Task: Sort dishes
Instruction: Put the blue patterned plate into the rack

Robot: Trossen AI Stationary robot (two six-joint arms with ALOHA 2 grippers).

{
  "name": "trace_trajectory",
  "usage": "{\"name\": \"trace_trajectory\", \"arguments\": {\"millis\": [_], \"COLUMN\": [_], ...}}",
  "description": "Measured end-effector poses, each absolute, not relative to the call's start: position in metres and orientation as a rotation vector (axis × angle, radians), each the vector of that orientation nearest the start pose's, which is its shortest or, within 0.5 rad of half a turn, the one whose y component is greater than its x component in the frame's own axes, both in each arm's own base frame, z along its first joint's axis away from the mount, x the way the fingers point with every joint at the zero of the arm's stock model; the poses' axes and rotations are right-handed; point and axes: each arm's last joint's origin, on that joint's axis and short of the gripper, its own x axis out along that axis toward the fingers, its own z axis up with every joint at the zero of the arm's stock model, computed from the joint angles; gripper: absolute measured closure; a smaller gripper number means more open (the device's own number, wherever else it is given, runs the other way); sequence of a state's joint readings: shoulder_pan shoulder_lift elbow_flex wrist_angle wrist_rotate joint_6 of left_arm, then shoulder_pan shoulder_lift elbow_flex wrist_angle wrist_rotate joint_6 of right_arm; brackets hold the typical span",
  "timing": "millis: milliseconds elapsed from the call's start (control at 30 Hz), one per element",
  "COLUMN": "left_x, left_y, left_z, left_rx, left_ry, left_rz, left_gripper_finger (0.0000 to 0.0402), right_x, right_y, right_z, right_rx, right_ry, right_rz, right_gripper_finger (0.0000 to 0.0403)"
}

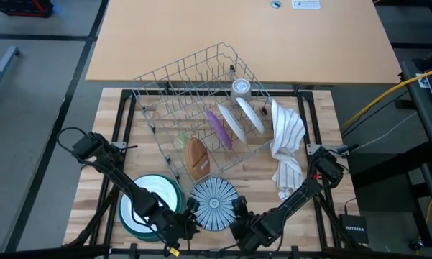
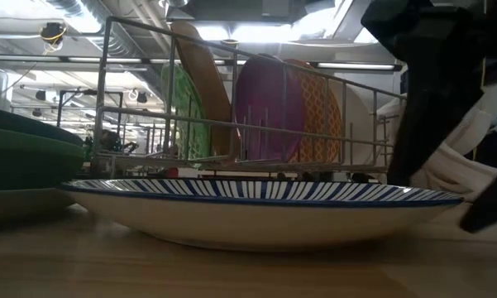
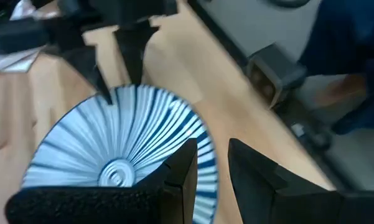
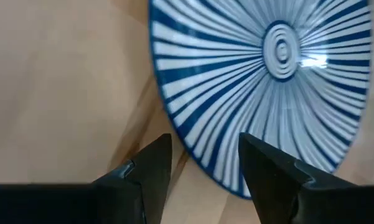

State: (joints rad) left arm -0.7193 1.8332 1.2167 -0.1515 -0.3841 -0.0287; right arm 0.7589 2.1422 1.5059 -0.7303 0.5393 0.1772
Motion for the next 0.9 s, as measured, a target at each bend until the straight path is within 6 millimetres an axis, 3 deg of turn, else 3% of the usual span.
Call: {"name": "trace_trajectory", "arguments": {"millis": [267,633,767,900], "left_x": [0.310,0.312,0.312,0.312], "left_y": [-0.235,-0.233,-0.233,-0.233], "left_z": [0.198,0.198,0.198,0.198], "left_rx": [0.344,0.347,0.347,0.344], "left_ry": [0.691,0.689,0.689,0.685], "left_rz": [-0.213,-0.209,-0.209,-0.210], "left_gripper_finger": [0.0321,0.0321,0.0321,0.0321], "right_x": [0.313,0.319,0.326,0.332], "right_y": [0.274,0.268,0.263,0.257], "right_z": [0.119,0.105,0.104,0.103], "right_rx": [-0.759,-0.854,-0.824,-0.801], "right_ry": [1.073,1.021,1.020,1.037], "right_rz": [0.001,-0.126,-0.137,-0.132], "right_gripper_finger": [0.0212,0.0216,0.0245,0.0298]}}
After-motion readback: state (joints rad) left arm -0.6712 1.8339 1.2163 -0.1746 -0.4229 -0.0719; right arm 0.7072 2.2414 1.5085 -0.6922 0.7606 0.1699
